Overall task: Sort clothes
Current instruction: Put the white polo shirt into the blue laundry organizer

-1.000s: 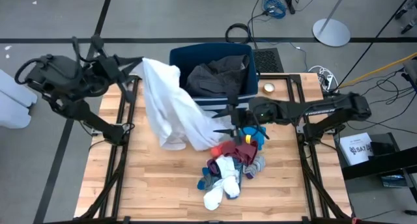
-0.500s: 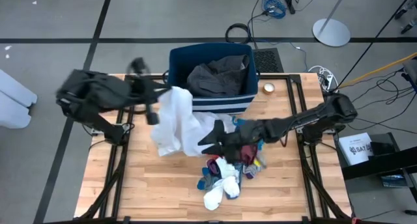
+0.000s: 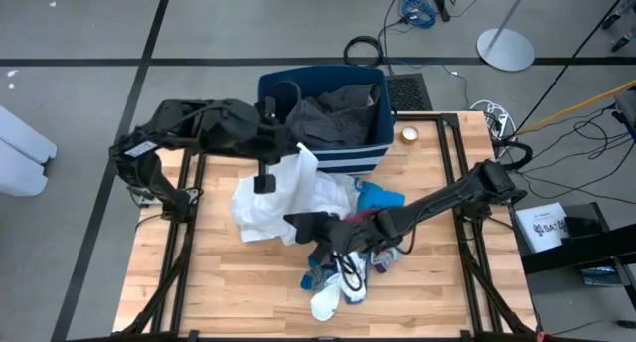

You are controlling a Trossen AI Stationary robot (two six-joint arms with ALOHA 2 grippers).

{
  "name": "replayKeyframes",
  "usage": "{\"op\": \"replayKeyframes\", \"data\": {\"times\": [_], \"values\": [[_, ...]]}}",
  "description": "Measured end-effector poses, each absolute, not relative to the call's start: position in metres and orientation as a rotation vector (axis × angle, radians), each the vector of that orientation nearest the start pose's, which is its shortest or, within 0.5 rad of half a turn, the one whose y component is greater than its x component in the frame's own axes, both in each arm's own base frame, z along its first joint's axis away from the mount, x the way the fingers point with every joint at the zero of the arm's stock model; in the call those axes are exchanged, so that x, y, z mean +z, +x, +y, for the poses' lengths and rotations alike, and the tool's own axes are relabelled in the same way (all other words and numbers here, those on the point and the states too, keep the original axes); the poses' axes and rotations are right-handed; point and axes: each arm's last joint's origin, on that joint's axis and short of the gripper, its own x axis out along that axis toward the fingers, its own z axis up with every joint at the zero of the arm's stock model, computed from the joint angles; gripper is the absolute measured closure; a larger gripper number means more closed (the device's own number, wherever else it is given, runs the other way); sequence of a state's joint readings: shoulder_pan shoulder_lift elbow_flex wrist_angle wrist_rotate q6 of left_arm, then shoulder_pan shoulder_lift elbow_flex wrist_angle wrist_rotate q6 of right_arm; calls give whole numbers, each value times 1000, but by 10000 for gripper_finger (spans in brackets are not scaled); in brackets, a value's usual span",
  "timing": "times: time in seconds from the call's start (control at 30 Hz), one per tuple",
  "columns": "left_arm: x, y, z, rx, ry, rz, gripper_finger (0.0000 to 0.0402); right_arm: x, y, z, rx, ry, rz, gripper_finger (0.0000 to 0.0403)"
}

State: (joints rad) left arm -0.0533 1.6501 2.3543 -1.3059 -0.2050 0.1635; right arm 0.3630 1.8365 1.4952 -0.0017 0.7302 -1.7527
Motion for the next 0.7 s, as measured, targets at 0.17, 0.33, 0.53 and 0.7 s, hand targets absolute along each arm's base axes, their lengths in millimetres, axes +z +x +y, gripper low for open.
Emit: {"op": "replayKeyframes", "data": {"times": [0.17,0.33,0.53,0.7], "values": [[518,269,-4,92,220,595,401,286,409,127,2,-1923,663,177],[516,271,-4,62,209,598,401,284,410,127,3,-1924,665,177],[511,280,-5,51,209,623,401,286,413,125,-26,-1923,645,177],[507,286,-6,9,196,630,401,286,413,124,-26,-1910,640,177]]}}
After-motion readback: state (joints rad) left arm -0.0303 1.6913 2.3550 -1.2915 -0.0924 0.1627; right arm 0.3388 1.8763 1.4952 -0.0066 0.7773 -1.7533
